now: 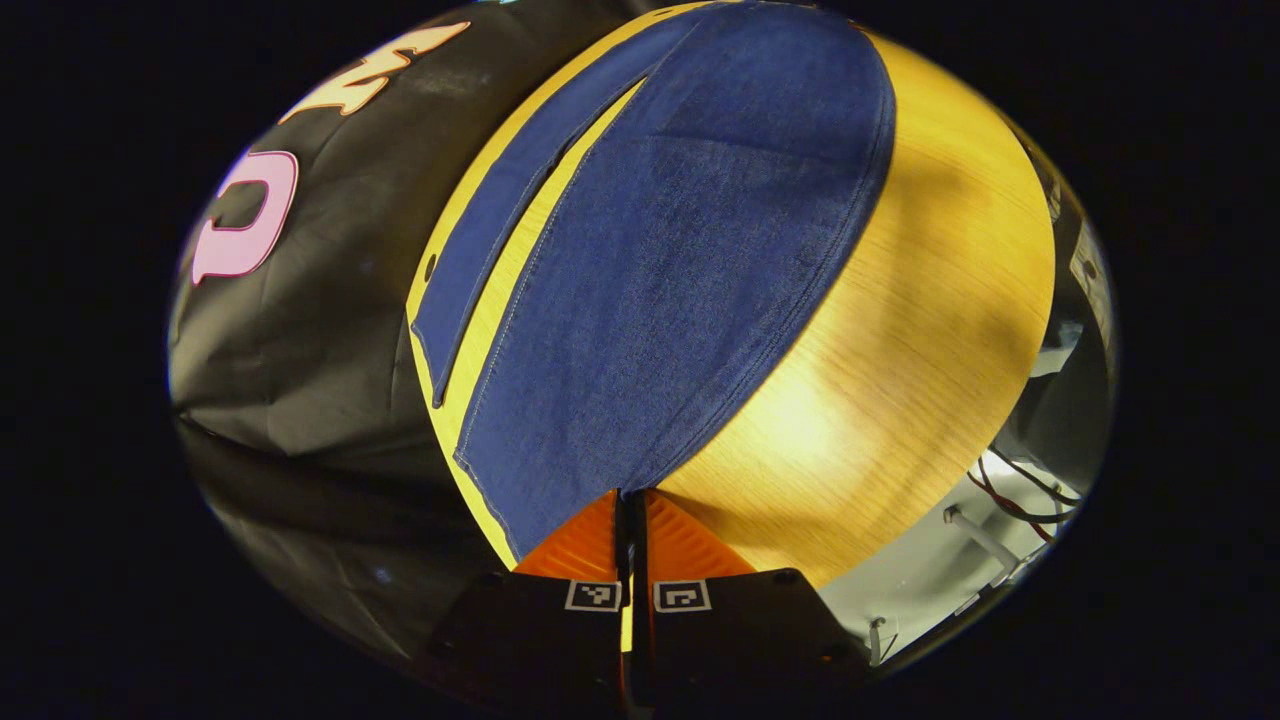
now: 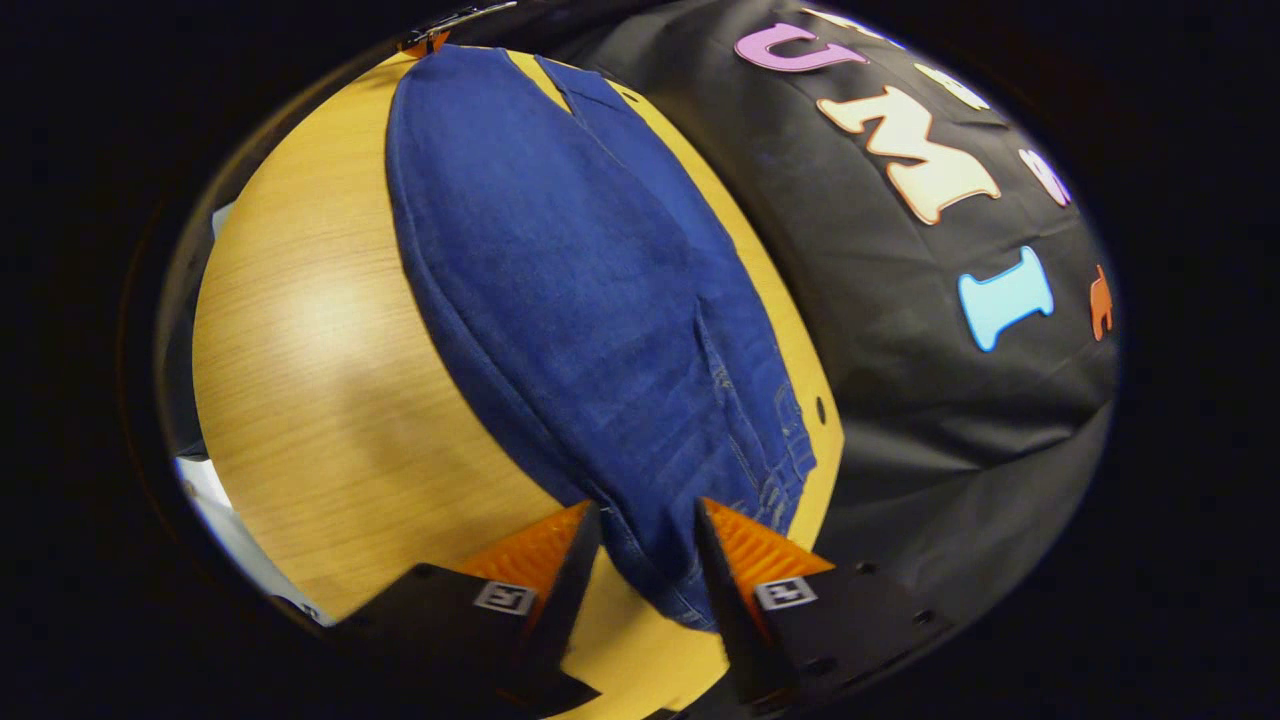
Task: Grasp the waist and the cuffs of the jeans and fold them to make the two legs overlap; first hold the waist and fold one-third of the jeans toward the cuffs, then hold the cuffs and fold the remaining one-third in the same direction to finish folding.
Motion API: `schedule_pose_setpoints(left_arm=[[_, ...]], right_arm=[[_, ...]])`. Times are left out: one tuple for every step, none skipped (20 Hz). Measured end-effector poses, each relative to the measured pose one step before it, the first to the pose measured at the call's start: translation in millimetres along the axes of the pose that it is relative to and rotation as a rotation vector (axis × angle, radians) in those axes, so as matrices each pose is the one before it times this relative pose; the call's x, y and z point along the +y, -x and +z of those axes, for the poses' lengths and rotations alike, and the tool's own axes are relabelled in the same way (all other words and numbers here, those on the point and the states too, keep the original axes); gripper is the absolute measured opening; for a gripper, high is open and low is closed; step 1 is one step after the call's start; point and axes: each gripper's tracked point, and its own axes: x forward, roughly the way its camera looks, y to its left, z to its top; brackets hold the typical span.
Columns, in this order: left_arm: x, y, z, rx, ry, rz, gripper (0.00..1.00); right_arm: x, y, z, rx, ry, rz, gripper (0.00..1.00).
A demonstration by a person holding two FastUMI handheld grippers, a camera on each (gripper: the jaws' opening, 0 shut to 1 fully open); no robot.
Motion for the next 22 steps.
schedule_pose_setpoints(left_arm=[[0.67, 0.37, 0.86, 0.0048, 0.00146, 0.00423, 0.0], [0.4, -0.61, -0.08, 0.0049, 0.00187, 0.00686, 0.0], [0.53, 0.56, -1.47, 0.00349, -0.00015, 0.00451, 0.0], [0.72, -0.9, 0.76, 0.00474, 0.00005, -0.00162, 0.0], [-0.16, 0.64, 0.0, 0.01106, 0.01996, -0.01101, 0.0], [1.5, 0.78, 1.84, 0.01442, 0.04037, -0.0094, 0.0], [6.99, 2.16, 4.86, 0.00101, 0.04937, 0.00389, 0.0], [8.98, 3.57, 8.53, -0.00449, 0.05175, 0.02158, 0.0], [11.27, 7.59, 7.92, -0.01208, 0.04765, 0.04195, 0.0], [8.93, 4.47, 9.52, -0.00471, 0.04413, 0.01546, 0.0], [10.27, 8.4, 10.02, -0.00602, 0.04883, 0.01996, 0.0], [10.3, 5.0, 12.16, -0.01573, 0.04131, 0.01301, 0.0], [9.31, 5.1, 8.02, -0.00883, 0.03788, 0.00928, 0.0], [9.88, -1.01, 11.64, -0.01267, 0.02484, 0.01101, 0.0], [5.44, 6.68, 5.4, -0.01347, 0.00953, 0.01358, 0.0], [4.08, 1.46, 7.59, -0.01144, 0.01776, 0.00825, 0.0], [2.49, 4.71, 3.19, -0.01243, 0.02298, 0.00565, 0.0], [3.26, 2.03, 6.84, -0.01235, 0.02828, -0.00001, 0.0], [0.52, -0.18, 7.1, -0.01458, 0.02835, -0.0031, 0.0], [0.5, -1.56, 7.57, -0.01642, 0.02395, -0.00127, 0.0], [-0.83, -1.74, 5.98, -0.0135, 0.01155, -0.0053, 0.0], [-0.97, -1.7, 5.96, -0.012, 0.00423, -0.00581, 0.0]], right_arm=[[5.7, -4.68, -0.22, -0.00041, 0.01248, 0.01134, 0.41], [-6.52, -1.35, -1.98, -0.01493, 0.02094, -0.01858, 0.21], [-2.52, 1.34, 1.27, 0.00131, -0.00217, -0.01556, 0.0], [-0.53, -0.09, -0.79, 0.009, -0.03081, 0.00234, 0.03], [-3.19, 0.76, 0.64, 0.00395, -0.05169, -0.00195, 0.03], [-6.42, 4.4, 1.99, -0.0047, -0.05688, -0.02432, 0.03], [-10.27, 4.33, 8.47, -0.02324, -0.05183, -0.02841, 0.03], [-12.7, 5.64, 9.72, -0.021, -0.03972, -0.03854, 0.03], [-12.65, 6.32, 14.51, -0.02229, -0.03855, -0.03798, 0.03], [-13.77, 4.69, 10.91, -0.01806, -0.04065, -0.04217, 0.03], [-13.95, 2.3, 15.04, -0.01431, -0.05089, -0.03373, 0.03], [-13.22, -5.0, 16.83, -0.01264, -0.05026, -0.03176, 0.03], [-10.75, -5.03, 14.45, -0.0093, -0.04604, -0.0275, 0.02], [-6.09, -5.25, 12.9, -0.00859, -0.03906, -0.02554, 0.03], [-7.75, -6.32, 13.68, -0.01398, -0.03565, -0.02622, 0.02], [-5.88, -8.63, 10.92, -0.01428, -0.03373, -0.03107, 0.02], [-6.12, -8.28, 11.95, -0.00574, -0.03314, -0.0263, 0.02], [-2.3, -9.21, 8.96, -0.00467, -0.03167, -0.02269, 0.02], [-0.89, -9.44, 7.39, -0.00544, -0.02678, -0.01664, 0.02], [-0.14, -9.65, 7.95, -0.00584, -0.0192, -0.01396, 0.03], [0.09, -10.87, 6.63, -0.00139, -0.01059, -0.01462, 0.02], [-0.43, -11.18, 3.4, 0.00273, -0.00056, -0.0147, 0.02]])
